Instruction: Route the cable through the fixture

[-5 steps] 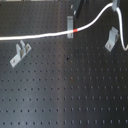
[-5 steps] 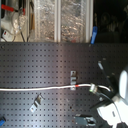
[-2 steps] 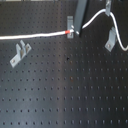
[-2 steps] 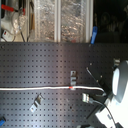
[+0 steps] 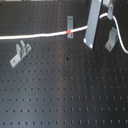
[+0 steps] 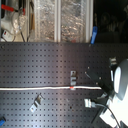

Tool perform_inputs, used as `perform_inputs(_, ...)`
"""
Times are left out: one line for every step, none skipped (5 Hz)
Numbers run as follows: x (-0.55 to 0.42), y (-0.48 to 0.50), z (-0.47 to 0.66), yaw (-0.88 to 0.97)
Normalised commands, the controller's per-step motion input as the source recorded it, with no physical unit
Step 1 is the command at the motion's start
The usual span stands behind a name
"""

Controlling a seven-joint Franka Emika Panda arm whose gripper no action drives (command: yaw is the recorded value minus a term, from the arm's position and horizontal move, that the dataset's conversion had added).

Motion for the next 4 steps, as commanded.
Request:
perform_inputs(-0.048,0.043,0.20,-0.69)
perform_inputs(-0.100,0.116,0.20,-0.83)
perform_inputs(-0.200,0.261,0.16,-0.67)
perform_inputs(0.115,0.381,0.17,-0.50)
